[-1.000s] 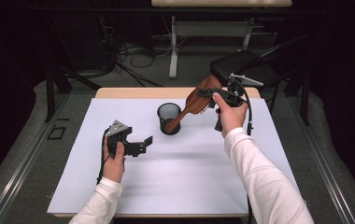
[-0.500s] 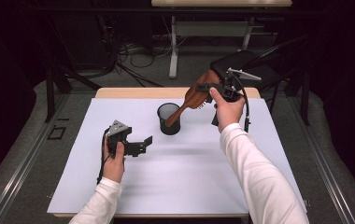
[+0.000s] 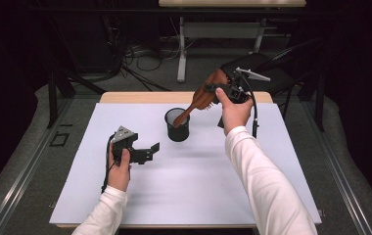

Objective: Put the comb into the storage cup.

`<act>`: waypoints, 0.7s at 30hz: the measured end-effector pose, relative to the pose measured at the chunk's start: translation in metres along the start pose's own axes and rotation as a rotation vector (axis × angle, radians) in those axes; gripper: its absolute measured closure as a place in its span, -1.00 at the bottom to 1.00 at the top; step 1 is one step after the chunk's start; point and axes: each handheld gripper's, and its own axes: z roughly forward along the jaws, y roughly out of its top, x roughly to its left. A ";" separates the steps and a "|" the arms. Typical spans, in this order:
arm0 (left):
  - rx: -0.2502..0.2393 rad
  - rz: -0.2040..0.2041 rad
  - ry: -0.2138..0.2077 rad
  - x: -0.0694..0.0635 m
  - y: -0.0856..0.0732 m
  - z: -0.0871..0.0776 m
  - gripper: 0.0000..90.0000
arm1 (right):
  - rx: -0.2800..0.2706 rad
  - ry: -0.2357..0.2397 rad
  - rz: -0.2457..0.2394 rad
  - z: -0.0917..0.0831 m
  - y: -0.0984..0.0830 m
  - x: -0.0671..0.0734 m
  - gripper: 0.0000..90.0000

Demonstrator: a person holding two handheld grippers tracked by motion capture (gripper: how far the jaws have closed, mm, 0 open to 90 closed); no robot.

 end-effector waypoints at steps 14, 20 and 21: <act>-0.001 -0.006 0.001 0.002 0.000 -0.001 -0.96 | -0.050 -0.045 0.005 0.007 0.003 0.000 0.05; -0.001 -0.010 0.003 0.003 0.000 -0.001 -0.96 | -0.064 -0.071 0.001 0.011 0.003 -0.002 0.05; -0.002 -0.011 0.001 0.003 0.000 -0.001 -0.96 | -0.063 -0.074 0.004 0.011 0.003 -0.002 0.05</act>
